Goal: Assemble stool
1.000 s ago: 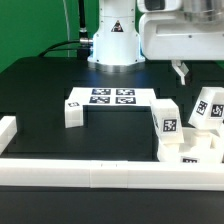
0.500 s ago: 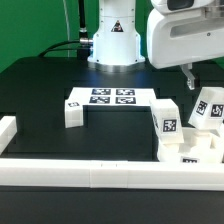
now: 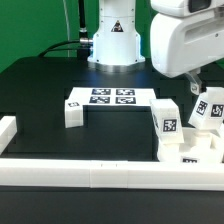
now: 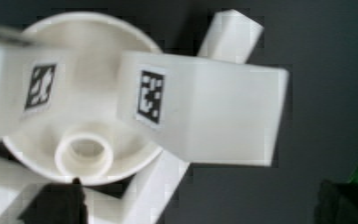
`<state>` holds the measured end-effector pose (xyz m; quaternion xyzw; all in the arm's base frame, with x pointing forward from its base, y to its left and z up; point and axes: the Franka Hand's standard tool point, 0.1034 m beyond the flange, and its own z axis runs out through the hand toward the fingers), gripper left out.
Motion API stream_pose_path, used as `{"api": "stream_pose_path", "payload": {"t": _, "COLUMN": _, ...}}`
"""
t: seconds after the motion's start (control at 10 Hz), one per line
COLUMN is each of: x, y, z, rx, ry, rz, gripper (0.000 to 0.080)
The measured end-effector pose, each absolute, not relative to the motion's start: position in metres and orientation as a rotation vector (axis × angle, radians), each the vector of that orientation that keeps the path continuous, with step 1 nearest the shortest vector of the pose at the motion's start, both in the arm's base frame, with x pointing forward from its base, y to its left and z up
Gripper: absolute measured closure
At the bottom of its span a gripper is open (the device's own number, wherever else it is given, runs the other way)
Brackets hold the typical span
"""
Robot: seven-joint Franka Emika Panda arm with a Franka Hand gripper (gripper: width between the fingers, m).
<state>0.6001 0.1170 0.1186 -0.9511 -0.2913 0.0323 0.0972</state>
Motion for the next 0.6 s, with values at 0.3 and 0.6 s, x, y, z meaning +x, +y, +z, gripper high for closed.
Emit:
{"api": "stream_pose_path", "payload": {"t": 0.3, "x": 0.6045, "y": 0.1158, "z": 0.1227, "rx": -2.679, "ry": -1.246, "rz": 0.051, "gripper": 0.0151}}
{"api": "stream_pose_path", "payload": {"t": 0.6, "x": 0.6038, "y": 0.1137, "z": 0.1204, "rx": -2.541, "ry": -1.502, "rz": 0.029, "gripper": 0.0151}}
